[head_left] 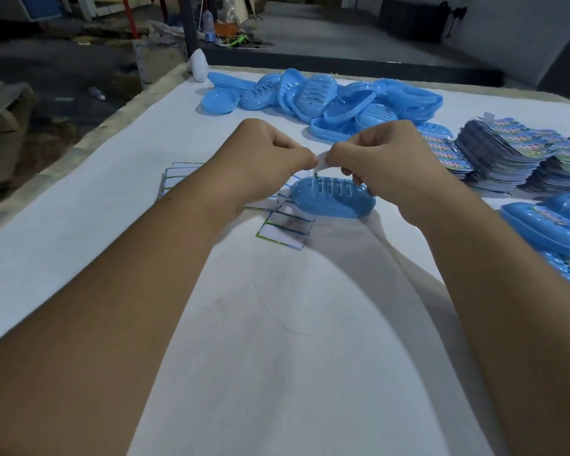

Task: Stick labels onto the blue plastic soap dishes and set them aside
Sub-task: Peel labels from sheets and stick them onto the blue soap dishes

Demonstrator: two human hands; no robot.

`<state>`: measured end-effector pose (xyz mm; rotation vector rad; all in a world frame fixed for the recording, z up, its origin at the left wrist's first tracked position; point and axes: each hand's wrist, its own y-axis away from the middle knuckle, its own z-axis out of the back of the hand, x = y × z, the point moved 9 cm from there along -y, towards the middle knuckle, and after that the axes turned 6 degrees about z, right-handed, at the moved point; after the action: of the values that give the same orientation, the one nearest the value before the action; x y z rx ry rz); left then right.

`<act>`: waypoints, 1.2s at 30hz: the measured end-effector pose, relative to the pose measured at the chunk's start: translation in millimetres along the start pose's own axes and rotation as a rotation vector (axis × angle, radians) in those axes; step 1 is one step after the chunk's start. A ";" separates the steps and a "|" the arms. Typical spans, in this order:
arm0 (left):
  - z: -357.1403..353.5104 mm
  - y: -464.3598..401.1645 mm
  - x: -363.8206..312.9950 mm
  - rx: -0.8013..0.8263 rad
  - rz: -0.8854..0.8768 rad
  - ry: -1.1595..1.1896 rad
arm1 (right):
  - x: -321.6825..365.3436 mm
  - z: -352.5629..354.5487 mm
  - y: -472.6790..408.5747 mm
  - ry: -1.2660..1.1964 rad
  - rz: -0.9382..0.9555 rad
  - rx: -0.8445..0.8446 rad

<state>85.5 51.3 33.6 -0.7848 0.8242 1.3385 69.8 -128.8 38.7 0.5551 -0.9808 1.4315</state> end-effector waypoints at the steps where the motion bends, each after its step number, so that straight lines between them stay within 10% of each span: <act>1: -1.4 0.5 0.0 0.008 0.004 0.003 | 1.1 -0.7 0.4 -0.002 0.010 0.004; 36: 14.1 -8.6 14.8 -0.127 0.141 0.176 | -3.7 7.2 0.7 0.046 0.018 -0.068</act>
<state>95.6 70.3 28.1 -0.9695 0.9539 1.4724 68.0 -136.6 39.3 0.4629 -0.9964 1.4162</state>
